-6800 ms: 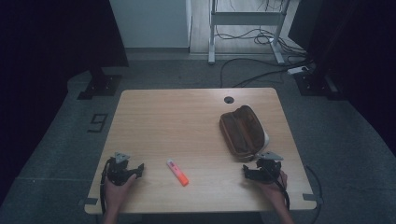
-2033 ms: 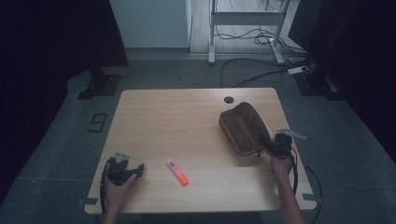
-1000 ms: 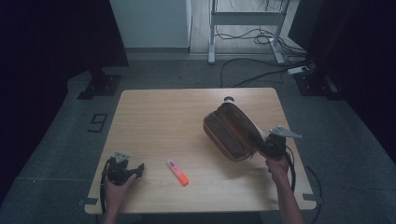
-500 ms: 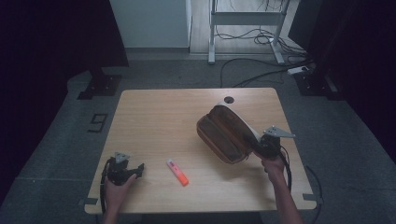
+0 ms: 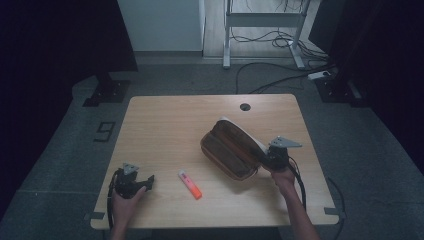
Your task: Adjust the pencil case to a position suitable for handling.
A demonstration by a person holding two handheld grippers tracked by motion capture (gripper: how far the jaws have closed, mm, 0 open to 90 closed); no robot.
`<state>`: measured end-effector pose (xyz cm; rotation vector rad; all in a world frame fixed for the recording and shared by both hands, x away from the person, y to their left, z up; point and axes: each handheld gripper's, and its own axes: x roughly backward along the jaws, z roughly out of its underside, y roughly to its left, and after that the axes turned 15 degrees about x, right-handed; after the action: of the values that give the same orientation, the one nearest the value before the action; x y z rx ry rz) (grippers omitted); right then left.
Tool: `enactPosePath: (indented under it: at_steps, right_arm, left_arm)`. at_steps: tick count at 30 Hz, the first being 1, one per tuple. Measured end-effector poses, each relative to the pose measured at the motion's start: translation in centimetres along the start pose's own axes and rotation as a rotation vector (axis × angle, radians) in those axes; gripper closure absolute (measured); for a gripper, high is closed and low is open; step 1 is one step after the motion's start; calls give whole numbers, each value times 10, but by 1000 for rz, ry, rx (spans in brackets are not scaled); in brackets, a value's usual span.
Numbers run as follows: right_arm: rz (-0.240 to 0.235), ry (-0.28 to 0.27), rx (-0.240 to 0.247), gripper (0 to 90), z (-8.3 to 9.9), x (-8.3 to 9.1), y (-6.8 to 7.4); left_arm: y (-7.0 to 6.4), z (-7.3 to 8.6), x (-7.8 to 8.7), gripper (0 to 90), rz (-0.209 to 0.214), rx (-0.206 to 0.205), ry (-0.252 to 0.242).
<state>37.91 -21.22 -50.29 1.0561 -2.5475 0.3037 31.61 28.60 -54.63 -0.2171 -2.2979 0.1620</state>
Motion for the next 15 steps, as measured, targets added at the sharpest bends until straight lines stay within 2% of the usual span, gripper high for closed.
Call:
enactPosePath:
  at_steps: [7, 8, 11, 13, 14, 15]
  right_arm:
    - [-25, 46, 19, 830, 7, -16, 5]
    - [-30, 75, 33, 825, 10, -23, 7]
    - [-44, 93, 29, 824, 13, -28, 7]
    - [-43, 91, 24, 818, 14, -29, 6]
    - [-25, 99, 45, 797, 15, -29, 5]
    - [-25, 99, 45, 797, 15, -29, 5]
  left_arm:
    - [0, 0, 0, 181, 0, 0, 0]
    - [0, 0, 0, 181, 0, 0, 0]
    - [0, 0, 0, 181, 0, 2, -2]
    - [0, 0, 0, 181, 0, 0, 0]
    - [0, 0, 0, 181, 0, 0, 0]
    - [0, 0, 0, 181, 0, 0, 0]
